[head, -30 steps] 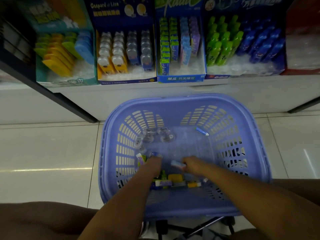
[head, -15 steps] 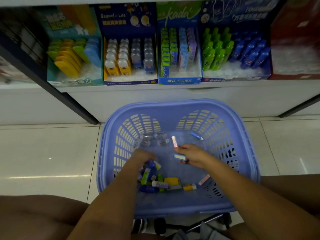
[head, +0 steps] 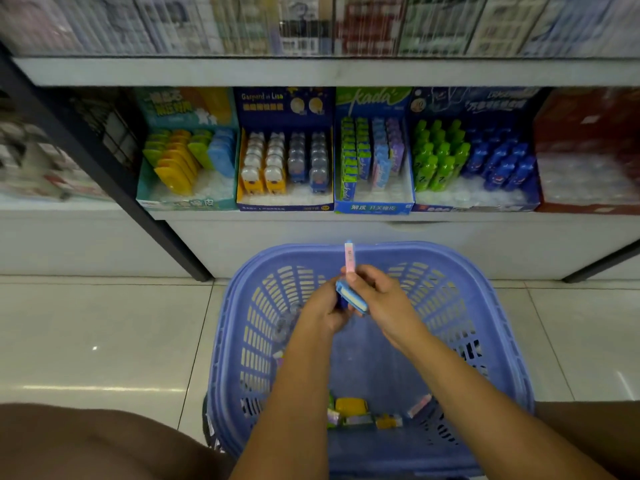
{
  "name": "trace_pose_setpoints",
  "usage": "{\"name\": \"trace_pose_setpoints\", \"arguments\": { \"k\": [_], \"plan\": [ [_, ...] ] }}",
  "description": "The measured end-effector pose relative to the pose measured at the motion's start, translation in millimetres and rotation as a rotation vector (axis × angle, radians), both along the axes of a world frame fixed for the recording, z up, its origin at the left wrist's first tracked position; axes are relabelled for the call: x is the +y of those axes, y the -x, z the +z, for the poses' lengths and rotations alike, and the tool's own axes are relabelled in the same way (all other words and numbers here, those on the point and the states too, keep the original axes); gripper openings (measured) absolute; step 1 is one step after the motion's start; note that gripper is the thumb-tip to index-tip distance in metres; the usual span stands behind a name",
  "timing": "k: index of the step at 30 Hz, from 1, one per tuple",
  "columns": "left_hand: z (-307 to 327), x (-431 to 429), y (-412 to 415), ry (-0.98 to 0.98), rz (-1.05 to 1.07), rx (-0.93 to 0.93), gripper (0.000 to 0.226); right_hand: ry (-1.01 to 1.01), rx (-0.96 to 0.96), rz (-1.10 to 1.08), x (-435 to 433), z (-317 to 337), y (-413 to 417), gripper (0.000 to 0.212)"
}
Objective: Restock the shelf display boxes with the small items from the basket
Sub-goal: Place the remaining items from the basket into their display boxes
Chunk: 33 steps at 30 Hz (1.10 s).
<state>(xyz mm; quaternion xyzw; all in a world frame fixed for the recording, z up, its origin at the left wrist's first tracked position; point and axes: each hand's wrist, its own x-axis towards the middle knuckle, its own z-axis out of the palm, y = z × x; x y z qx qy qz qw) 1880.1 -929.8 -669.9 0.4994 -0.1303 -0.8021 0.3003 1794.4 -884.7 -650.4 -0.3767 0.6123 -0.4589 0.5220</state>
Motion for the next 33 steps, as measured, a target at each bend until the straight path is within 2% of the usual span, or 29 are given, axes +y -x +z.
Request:
{"name": "trace_pose_setpoints", "arguments": {
  "k": [2, 4, 7, 9, 11, 14, 16, 19, 22, 24, 26, 28, 31, 33],
  "plan": [
    [10, -3, 0, 0.061, 0.067, -0.015, 0.034, 0.087, 0.195, -0.014, -3, 13, 2, 0.014],
    [18, -5, -9, 0.155, 0.150, 0.009, 0.038, 0.182, 0.367, -0.036, -6, 25, 7, 0.018],
    [34, -1, -23, 0.292, 0.063, 0.070, 0.028, 0.278, 0.615, -0.035, -12, 40, 9, 0.027],
    [45, 2, -27, 0.375, -0.038, 0.053, 0.016, 0.318, 0.705, -0.018, -16, 46, 7, 0.030],
    [51, 2, -28, 0.413, -0.044, 0.057, 0.015, 0.343, 0.707, -0.034, -18, 52, 5, 0.031],
    [55, -1, -32, 0.415, -0.016, 0.055, 0.029, 0.345, 0.637, -0.059, -17, 59, 2, 0.027],
    [53, -2, -32, 0.406, -0.006, 0.051, 0.031, 0.320, 0.542, -0.060, -18, 61, 3, 0.020],
    [53, -3, -25, 0.386, 0.026, 0.018, 0.023, 0.246, 0.271, -0.145, -26, 72, 16, 0.010],
    [55, -5, -22, 0.368, 0.086, 0.013, 0.018, 0.222, 0.003, -0.254, -36, 90, 37, 0.013],
    [58, -8, -23, 0.388, 0.086, 0.020, 0.015, 0.221, -0.129, -0.216, -38, 97, 48, 0.014],
    [63, -11, -23, 0.416, 0.087, 0.032, 0.011, 0.191, -0.141, -0.111, -39, 101, 52, 0.007],
    [68, -14, -24, 0.435, 0.102, 0.042, 0.009, 0.162, -0.188, -0.053, -38, 100, 53, 0.011],
    [74, -16, -27, 0.440, 0.136, 0.076, 0.010, 0.133, -0.368, -0.113, -42, 95, 53, 0.016],
    [77, -18, -29, 0.436, 0.177, 0.099, 0.008, 0.111, -0.417, -0.190, -46, 93, 56, 0.018]
  ]
}}
